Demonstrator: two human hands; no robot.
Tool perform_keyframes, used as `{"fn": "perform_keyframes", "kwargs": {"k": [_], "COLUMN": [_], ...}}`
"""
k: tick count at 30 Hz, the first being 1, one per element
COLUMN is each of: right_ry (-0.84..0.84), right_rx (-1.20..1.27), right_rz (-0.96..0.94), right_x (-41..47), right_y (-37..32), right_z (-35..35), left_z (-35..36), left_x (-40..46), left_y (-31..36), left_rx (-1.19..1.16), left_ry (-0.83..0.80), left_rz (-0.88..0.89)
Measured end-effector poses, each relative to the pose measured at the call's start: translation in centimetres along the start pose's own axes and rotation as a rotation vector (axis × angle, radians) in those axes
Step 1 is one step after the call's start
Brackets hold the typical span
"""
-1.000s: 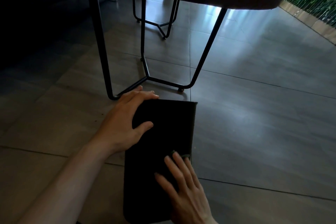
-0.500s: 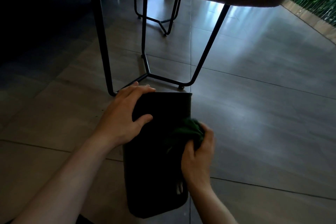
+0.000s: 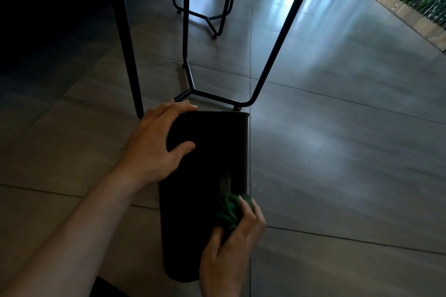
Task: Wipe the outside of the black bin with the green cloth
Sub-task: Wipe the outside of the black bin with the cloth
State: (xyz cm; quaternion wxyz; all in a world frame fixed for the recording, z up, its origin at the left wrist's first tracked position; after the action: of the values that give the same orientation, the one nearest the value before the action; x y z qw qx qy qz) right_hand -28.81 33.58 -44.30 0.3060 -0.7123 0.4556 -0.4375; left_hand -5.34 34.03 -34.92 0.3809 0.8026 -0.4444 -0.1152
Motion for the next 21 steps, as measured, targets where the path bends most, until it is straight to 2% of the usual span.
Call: {"fn": "perform_keyframes", "kwargs": {"k": [6, 9, 12, 16, 18, 21], "right_ry": [-0.169, -0.267, -0.37, -0.604, -0.636, -0.592], "right_rx": [-0.048, -0.071, -0.167, -0.33, -0.447, -0.511], "right_rz": [-0.358, -0.47, -0.652, -0.923, -1.024, -1.052], "right_x": [7.5, 9.6, 6.9, -1.2, -3.4, -4.0], "right_y": [-6.2, -6.8, -5.9, -2.1, -0.6, -0.5], "right_z": [3.4, 4.3, 4.0, 3.5, 3.1, 2.8], "left_z": [-0.1, -0.4, -0.5, -1.0, -0.9, -0.5], "left_x": [-0.3, -0.3, -0.6, -0.6, -0.6, -0.9], "left_y": [0.5, 0.1, 0.0, -0.8, -0.5, 0.5], "left_rx": [-0.013, -0.014, -0.016, -0.009, -0.023, -0.02], "left_ry": [-0.012, -0.003, -0.003, 0.017, 0.001, -0.024], "left_rz": [0.02, 0.008, 0.007, -0.046, -0.042, -0.006]}}
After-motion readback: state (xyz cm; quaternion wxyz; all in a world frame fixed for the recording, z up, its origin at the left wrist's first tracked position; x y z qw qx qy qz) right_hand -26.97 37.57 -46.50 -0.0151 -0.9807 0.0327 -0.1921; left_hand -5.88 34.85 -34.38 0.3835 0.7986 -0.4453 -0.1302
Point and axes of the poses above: each hand's wrist, its own x-axis towards the middle knuckle, its own z-axis out of the palm, y = z × x, the point moved 10 cm from there along x, towards the middle knuckle, and after that the axes turned 9 degrees about -z, right-handed, at the moved point
